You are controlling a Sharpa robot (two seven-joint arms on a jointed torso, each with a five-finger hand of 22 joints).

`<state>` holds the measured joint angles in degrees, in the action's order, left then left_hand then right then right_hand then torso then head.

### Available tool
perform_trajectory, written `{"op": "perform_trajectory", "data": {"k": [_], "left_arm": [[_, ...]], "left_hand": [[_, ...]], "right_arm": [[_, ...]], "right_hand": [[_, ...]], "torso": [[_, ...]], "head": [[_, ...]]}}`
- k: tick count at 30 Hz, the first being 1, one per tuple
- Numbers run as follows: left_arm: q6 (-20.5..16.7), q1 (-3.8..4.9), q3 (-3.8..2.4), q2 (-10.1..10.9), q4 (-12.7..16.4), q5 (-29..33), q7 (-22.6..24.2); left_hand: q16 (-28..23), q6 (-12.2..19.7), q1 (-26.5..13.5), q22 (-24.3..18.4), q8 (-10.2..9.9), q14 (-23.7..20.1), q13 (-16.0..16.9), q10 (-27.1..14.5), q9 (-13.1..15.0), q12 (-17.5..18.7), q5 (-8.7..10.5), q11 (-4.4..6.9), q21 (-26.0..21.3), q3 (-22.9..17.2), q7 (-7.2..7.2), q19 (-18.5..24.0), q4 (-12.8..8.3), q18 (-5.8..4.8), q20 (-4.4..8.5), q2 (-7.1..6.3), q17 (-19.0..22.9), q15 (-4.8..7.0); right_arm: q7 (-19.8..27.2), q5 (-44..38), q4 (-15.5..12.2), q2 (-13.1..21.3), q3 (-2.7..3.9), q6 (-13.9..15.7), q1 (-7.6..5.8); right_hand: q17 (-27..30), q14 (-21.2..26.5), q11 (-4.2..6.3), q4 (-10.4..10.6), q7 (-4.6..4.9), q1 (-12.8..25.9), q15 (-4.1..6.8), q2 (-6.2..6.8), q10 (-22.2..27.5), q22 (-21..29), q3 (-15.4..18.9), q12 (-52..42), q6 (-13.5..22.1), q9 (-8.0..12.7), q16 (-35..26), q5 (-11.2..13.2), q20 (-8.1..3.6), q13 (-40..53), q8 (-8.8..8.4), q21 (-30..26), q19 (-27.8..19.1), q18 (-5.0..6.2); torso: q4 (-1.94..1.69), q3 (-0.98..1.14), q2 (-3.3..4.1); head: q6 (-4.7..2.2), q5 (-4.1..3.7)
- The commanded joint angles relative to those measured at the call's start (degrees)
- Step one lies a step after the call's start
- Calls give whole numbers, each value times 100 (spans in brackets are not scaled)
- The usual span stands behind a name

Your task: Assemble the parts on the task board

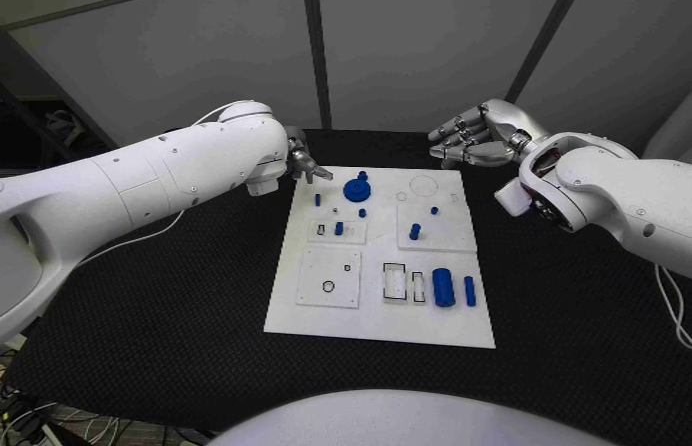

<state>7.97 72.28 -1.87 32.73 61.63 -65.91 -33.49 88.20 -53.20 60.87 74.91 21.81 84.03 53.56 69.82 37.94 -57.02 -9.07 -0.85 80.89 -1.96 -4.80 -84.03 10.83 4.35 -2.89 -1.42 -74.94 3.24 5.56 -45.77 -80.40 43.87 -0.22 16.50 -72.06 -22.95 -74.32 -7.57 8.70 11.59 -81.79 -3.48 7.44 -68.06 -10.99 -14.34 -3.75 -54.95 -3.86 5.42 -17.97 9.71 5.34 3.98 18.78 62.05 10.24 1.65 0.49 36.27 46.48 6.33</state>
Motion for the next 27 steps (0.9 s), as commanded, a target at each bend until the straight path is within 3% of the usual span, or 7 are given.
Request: {"op": "perform_trajectory", "data": {"k": [1, 10, 27], "left_arm": [[264, -18, 11, -72, -145, -101, 86], [372, -86, 24, -186, -354, -115, 114], [719, -120, 49, -204, -341, -116, 122]], "left_hand": [[-20, -49, 66, 329, 33, 536, -13, -31, -8, 3, -23, 26, -17, 42, 3, -61, -9, -155, -29, 6, -1360, -26], [-19, -89, 76, 340, 67, 536, -14, -31, -11, -6, -21, 37, -12, 89, 16, -65, 13, -157, -23, 22, -1361, -17], [-26, -137, 164, 340, 120, 534, -27, -33, -7, -13, -28, 56, -17, 129, 40, -64, 11, -157, -10, 89, -1356, -2]], "right_arm": [[39, -8, 2, -20, 2, -19, -12], [28, -8, 12, -34, 2, -53, -11], [6, -8, 42, -71, 1, -73, -10]], "right_hand": [[8, -10, -4, 0, 28, 39, -26, -4, 43, 9, 33, 1, -5, -1, -28, -26, -9, -6, 13, -36, 45, 19], [9, -10, -4, 0, 28, 37, -26, -7, 44, 11, 32, 1, -5, -1, -30, -30, -9, -7, 13, -39, 46, 19], [14, -2, -5, -5, 30, 25, -28, -19, 53, 25, 26, 2, 3, -1, -47, -47, -7, -14, 11, -60, 49, 19]], "torso": [[-7, -1, -1], [1, -2, -4], [-8, 6, -9]], "head": [[14, 18], [23, 17], [45, 17]]}}
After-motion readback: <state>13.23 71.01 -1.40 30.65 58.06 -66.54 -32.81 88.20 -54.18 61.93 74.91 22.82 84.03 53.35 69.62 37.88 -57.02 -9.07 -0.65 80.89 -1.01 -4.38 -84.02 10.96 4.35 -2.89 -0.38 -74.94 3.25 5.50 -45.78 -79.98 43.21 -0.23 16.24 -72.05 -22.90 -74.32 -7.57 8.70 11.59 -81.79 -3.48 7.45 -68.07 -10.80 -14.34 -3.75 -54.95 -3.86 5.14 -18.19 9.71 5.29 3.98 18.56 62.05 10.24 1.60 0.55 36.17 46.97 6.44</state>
